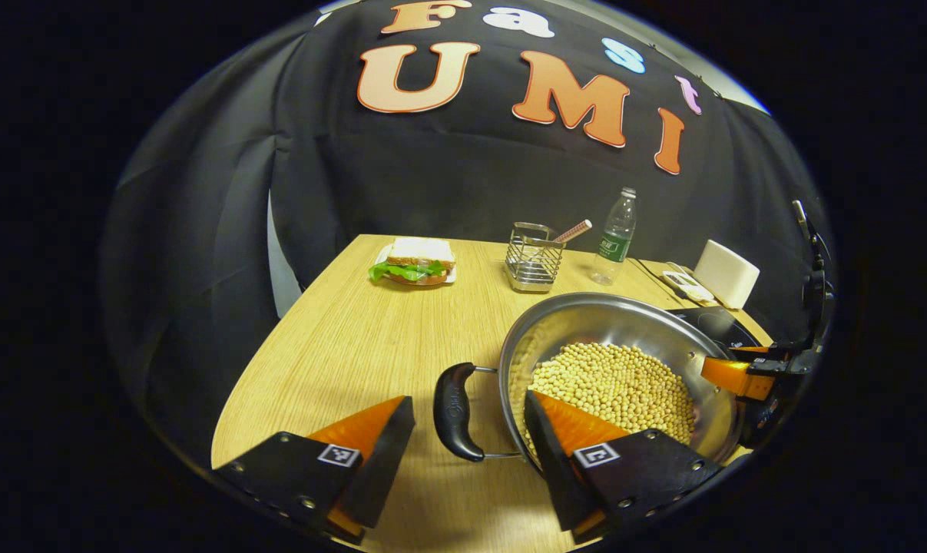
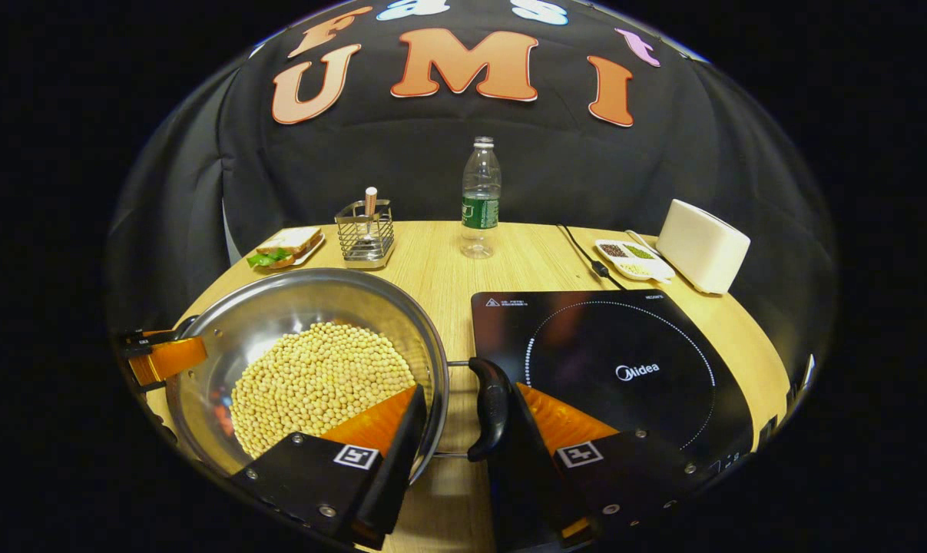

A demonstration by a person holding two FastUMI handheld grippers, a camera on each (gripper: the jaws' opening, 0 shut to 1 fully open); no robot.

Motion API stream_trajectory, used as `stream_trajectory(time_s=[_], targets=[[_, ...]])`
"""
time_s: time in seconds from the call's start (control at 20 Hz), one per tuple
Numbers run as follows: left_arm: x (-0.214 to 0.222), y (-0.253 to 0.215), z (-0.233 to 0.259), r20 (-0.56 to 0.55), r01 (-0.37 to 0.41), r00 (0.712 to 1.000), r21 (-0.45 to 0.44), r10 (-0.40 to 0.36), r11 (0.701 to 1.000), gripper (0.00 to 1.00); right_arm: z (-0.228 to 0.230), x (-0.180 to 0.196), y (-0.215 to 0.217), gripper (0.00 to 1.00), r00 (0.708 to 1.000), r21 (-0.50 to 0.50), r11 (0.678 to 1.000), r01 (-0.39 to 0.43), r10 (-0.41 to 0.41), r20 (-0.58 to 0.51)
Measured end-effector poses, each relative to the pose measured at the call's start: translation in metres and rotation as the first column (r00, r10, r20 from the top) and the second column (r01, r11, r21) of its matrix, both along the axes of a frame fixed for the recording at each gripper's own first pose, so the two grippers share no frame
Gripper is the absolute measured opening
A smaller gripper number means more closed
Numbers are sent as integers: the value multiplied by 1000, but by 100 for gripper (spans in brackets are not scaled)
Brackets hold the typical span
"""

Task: First push the handle of the pot to place it horizontally, then grasp the pot with both hands and set it on the induction cooktop.

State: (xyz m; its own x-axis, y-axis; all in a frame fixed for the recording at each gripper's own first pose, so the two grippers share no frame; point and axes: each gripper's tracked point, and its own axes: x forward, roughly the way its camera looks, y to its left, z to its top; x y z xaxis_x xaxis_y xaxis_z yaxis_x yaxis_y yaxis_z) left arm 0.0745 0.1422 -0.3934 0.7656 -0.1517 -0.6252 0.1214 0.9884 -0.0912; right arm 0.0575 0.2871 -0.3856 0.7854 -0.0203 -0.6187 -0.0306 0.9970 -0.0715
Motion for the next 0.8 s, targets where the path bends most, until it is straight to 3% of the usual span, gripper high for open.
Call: stream_trajectory(time_s=[0.05, 0.1, 0.2, 0.4, 0.8], targets=[[3, 0, 2, 5, -13, 1000, -2, 13, 1000, 81, -1, 1, 0, 68, 1000, 3, 1000, 1, -1, -6], [4, 0, -2, -2, -10, 1000, 1, 10, 1000, 60, 1, -2, -1, 66, 1000, 3, 1000, 3, -3, -9], [0, 0, -6, -20, -35, 999, -17, 35, 999, 53, 1, 1, 0, 62, 1000, 1, 1000, 8, -8, 1], [-15, 4, 10, -23, -77, 997, 40, 78, 996, 51, 7, -4, 2, 52, 1000, 63, 998, 15, -13, -28], [-27, -11, 49, 38, -104, 994, 35, 102, 994, 50, 50, -13, -13, 52, 999, 98, 995, -12, 9, 33]])
